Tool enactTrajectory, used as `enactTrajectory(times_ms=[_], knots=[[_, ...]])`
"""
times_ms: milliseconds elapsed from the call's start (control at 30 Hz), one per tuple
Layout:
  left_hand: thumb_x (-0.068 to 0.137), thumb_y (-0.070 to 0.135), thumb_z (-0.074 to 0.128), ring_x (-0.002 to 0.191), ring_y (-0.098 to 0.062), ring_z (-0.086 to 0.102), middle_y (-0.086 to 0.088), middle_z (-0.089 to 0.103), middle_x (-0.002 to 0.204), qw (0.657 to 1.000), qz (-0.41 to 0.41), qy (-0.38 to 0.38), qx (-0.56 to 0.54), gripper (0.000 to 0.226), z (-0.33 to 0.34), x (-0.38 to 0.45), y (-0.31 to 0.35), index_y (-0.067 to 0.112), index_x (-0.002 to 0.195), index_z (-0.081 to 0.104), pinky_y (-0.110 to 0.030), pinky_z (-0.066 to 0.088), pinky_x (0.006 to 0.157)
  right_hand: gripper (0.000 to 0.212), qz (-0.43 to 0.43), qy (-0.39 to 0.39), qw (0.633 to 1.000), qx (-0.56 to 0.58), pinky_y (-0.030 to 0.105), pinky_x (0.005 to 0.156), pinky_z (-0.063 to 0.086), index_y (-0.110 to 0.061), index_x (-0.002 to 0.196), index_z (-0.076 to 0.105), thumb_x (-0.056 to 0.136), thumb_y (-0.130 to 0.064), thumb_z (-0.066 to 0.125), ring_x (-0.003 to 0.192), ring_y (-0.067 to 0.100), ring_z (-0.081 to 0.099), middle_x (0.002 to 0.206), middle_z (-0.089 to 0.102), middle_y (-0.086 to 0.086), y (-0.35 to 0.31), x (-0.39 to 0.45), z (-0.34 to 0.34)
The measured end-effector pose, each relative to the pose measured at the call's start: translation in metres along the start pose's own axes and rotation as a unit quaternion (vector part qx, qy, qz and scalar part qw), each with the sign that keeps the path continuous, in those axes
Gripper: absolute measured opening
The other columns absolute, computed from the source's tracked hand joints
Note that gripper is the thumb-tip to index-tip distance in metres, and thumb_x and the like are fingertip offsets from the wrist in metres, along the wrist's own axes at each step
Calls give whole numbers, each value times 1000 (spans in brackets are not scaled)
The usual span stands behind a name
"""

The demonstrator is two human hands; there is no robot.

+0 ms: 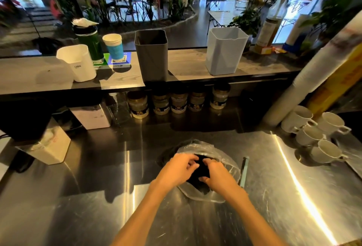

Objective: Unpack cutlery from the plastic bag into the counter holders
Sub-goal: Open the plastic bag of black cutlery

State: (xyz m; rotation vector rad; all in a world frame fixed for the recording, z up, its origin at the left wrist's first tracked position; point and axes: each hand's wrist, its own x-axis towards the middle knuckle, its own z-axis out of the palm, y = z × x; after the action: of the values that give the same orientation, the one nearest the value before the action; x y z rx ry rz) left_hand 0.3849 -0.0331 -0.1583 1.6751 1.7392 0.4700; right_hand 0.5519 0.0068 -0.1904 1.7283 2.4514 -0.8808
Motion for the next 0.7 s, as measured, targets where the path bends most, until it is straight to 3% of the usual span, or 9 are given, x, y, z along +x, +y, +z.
enactTrajectory(times_ms=[67, 200, 300, 467, 567, 633, 700], knots=[[98, 27, 60, 109, -12, 67, 6, 70, 121, 996, 21, 81, 36, 38, -11, 4, 1, 29, 135, 59, -37, 55, 94, 66, -8, 52, 999, 6, 34, 103, 50, -16, 147, 46, 88, -23, 74, 126, 20, 59, 137, 60, 4, 0, 3, -5], [95, 24, 63, 132, -10, 51, 10, 56, 142, 982, 81, 147, 87, 48, -22, 14, -7, 29, 142, 52, -33, 48, 104, 30, -47, 158, 983, 85, 27, 89, 58, -25, 123, 66, 93, -28, 70, 98, 3, 67, 109, 71, -13, -5, 0, -17], [85, 25, 74, 140, -13, 39, 10, 45, 149, 986, 50, 104, 123, 70, -17, 26, -26, 31, 147, 41, -33, 45, 106, 23, -56, 174, 979, 91, 27, 85, 58, -29, 117, 67, 94, -31, 69, 97, 2, 67, 106, 71, -16, -4, 1, -17], [72, 37, 85, 145, -24, 33, 0, 30, 160, 983, -62, -67, 162, 109, 12, 30, -62, 27, 158, 19, -41, 42, 110, 50, 11, 94, 993, 68, 33, 86, 56, -25, 127, 56, 84, -30, 81, 105, 17, 65, 123, 65, -1, 28, 17, -12], [73, 30, 85, 147, -24, 31, -3, 29, 160, 988, -66, -74, 121, 108, 23, 27, -64, 23, 159, 18, -40, 41, 111, 52, -4, 92, 994, 53, 32, 90, 54, -21, 128, 57, 83, -20, 82, 112, 19, 63, 123, 63, -1, 35, 20, 0], [76, 24, 82, 146, -22, 33, -1, 35, 158, 995, -50, -18, 82, 96, 21, 28, -58, 20, 156, 29, -36, 39, 113, 36, -34, 145, 987, 67, 28, 89, 54, -19, 117, 64, 85, -16, 79, 105, 15, 64, 111, 65, -5, 32, 24, 9], [77, 18, 82, 136, -18, 46, 2, 49, 147, 998, -38, 35, 31, 79, 15, 27, -51, 22, 146, 45, -33, 43, 109, 30, -46, 132, 988, 64, 32, 90, 55, -19, 113, 66, 86, -20, 77, 104, 15, 64, 110, 67, -4, 25, 27, 15]])
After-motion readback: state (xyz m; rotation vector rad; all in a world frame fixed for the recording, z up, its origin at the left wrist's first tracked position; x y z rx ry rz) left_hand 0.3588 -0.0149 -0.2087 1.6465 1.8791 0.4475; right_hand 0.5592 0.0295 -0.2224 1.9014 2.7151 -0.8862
